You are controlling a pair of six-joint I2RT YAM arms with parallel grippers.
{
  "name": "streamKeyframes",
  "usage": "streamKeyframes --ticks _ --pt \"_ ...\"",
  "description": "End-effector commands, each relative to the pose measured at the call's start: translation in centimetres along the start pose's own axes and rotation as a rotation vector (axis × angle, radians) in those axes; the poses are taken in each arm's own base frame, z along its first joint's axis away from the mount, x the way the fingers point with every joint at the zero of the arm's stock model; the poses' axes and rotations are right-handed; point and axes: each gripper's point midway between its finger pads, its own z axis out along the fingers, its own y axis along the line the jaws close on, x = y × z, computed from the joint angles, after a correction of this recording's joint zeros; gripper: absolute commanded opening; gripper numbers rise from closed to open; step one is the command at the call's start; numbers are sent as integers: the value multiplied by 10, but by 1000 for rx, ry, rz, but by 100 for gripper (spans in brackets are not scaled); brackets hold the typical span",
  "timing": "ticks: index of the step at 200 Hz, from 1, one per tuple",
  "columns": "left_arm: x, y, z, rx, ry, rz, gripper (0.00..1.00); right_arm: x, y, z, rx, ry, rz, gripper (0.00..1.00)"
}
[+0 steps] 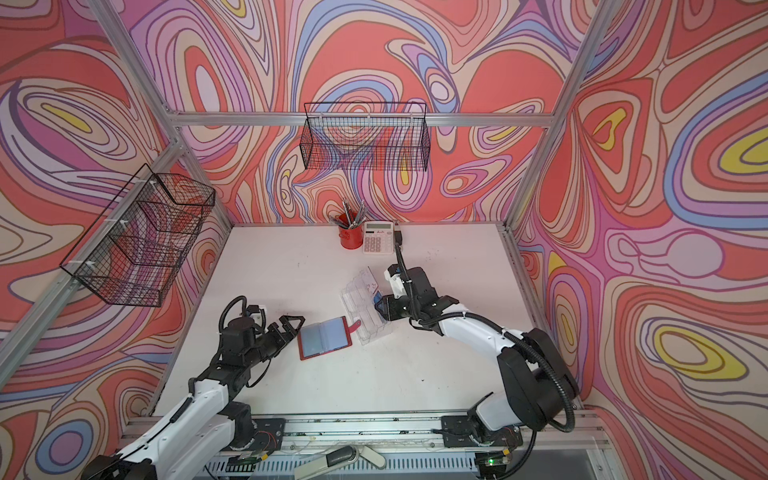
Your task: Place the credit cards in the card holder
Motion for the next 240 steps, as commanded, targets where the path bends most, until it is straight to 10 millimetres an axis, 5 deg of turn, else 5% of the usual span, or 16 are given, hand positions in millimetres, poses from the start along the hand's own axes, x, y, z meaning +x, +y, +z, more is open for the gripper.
streamKeyframes --ticks 1,44,240 --pt "2 6 0 -11 1 -1 93 -7 6 0 -3 -9 -36 39" --pt "1 7 0 -18 -1 0 93 -7 13 -2 -12 -13 -51 32" --pt "2 9 0 -29 3 -4 93 -7 28 -4 -29 -23 -106 27"
